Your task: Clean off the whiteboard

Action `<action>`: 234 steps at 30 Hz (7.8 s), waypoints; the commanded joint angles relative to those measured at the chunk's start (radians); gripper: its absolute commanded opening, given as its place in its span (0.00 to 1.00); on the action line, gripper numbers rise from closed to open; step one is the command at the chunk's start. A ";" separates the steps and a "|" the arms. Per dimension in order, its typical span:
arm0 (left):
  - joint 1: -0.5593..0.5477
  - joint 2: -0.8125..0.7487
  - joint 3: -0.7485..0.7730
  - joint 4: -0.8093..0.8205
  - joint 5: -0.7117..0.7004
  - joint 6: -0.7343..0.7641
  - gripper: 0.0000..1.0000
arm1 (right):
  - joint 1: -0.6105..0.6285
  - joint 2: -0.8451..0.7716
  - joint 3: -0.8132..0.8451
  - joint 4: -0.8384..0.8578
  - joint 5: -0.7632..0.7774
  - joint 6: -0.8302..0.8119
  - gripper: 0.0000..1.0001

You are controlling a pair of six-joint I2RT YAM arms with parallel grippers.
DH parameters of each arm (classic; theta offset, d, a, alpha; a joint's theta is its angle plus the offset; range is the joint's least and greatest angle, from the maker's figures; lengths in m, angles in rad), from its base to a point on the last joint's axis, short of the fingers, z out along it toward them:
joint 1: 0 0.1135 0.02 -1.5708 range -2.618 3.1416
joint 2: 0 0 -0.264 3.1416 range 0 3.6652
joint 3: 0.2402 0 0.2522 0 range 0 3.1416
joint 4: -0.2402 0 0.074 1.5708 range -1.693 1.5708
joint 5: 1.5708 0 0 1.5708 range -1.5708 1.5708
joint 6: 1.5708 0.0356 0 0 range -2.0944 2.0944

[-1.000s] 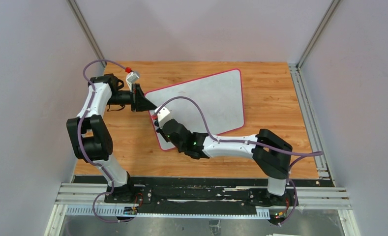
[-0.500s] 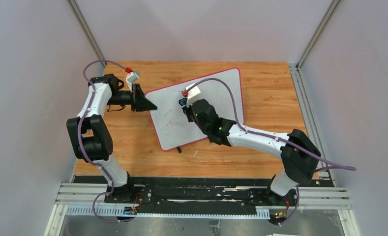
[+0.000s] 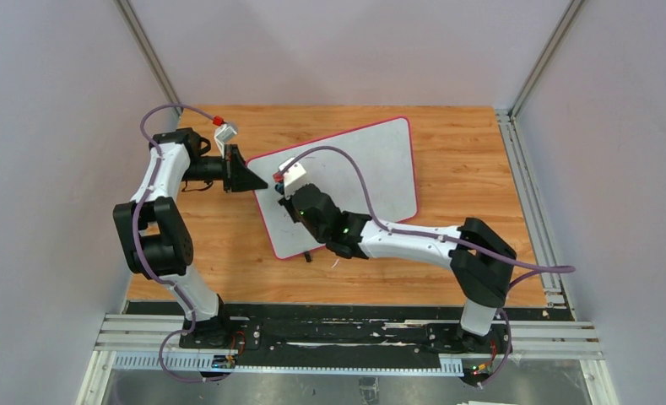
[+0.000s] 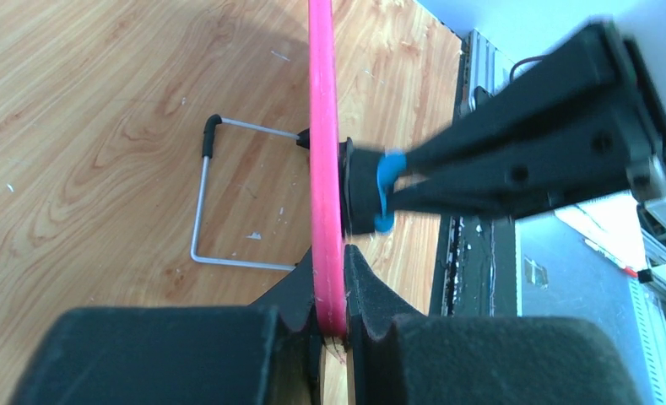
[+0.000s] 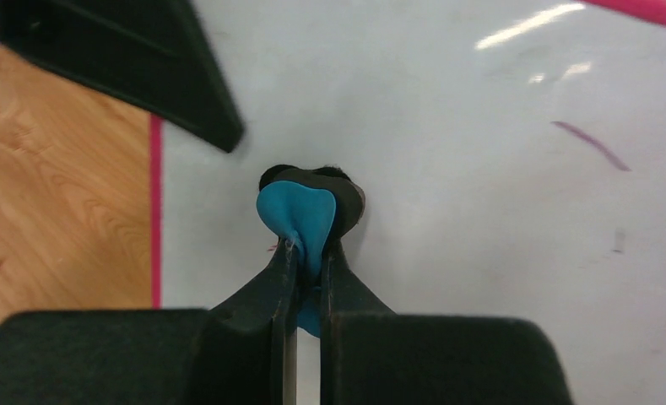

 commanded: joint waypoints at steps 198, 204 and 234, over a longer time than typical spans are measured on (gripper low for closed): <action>-0.030 0.039 0.015 0.045 -0.111 0.103 0.46 | -0.849 -0.740 -0.780 -0.767 -0.587 0.333 0.27; -0.030 0.035 0.017 0.046 -0.112 0.097 0.56 | -0.846 -0.756 -0.780 -0.768 -0.587 0.331 0.34; 0.169 -0.097 -0.011 0.042 -0.136 -0.003 0.77 | -0.838 -0.850 -0.744 -0.808 -0.540 0.305 0.42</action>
